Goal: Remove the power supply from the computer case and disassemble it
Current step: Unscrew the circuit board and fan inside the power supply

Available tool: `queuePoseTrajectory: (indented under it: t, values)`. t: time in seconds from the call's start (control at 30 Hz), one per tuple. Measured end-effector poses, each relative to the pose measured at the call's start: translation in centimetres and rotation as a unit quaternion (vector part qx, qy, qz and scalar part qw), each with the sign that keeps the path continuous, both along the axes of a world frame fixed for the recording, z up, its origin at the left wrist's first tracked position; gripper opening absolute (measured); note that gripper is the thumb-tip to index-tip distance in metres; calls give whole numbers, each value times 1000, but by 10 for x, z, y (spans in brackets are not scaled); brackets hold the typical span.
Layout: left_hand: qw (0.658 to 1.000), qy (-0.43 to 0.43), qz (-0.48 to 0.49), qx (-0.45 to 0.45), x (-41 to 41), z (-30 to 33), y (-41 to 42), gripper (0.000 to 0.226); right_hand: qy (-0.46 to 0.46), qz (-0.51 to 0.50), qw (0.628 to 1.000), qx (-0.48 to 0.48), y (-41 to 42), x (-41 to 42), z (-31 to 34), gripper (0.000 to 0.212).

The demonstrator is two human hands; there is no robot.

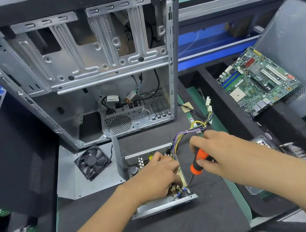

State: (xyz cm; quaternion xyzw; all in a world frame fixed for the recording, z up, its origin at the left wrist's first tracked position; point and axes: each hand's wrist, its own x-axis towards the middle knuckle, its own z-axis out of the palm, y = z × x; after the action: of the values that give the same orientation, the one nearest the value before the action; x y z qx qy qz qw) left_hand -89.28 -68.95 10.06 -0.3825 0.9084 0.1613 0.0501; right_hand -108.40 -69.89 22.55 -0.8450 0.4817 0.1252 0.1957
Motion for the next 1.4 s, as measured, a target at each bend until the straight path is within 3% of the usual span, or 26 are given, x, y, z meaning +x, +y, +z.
queuePoseTrajectory:
  t: [0.5,0.67,0.77,0.8,0.87,0.93,1.0,1.03,1.07,1.1,1.13,1.2,1.23,1.27,1.4]
  values:
    - [1000,10,-14,-2,1,2,0,47,-6,9,1000,-8,2,0,-1,15]
    - [1000,18,-15,-9,1,0,0,44,51,42,997,-48,6,8,-2,19]
    - [989,123,62,58,0,6,-2,29,89,77,989,-94,12,21,-7,29]
    - [968,201,114,98,-1,10,-3,26,90,84,986,-108,13,24,-9,31]
    - [881,364,245,176,-8,18,-4,34,78,98,984,-123,14,29,-11,29]
    - [749,482,354,287,-15,23,-5,35,56,105,986,-120,11,30,-12,28]
    - [607,559,392,407,-20,22,-6,28,46,99,987,-116,7,28,-13,26]
    - [550,581,394,452,-21,21,-5,27,45,97,988,-113,4,25,-14,26]
    - [521,587,390,481,-21,20,-4,25,42,97,988,-111,2,23,-14,26]
    - [533,577,377,491,-19,19,-3,25,45,100,988,-107,1,22,-14,23]
    - [580,554,358,478,-18,17,-1,24,46,104,988,-104,0,21,-14,21]
    - [721,483,299,398,-14,15,3,27,46,111,988,-102,-1,19,-14,20]
    - [776,457,256,351,-12,13,6,32,49,115,987,-100,-1,19,-14,18]
    - [809,448,217,313,-11,10,9,37,52,121,986,-101,-1,19,-14,16]
    - [816,473,193,272,-12,7,18,40,68,147,982,-99,2,16,-10,17]
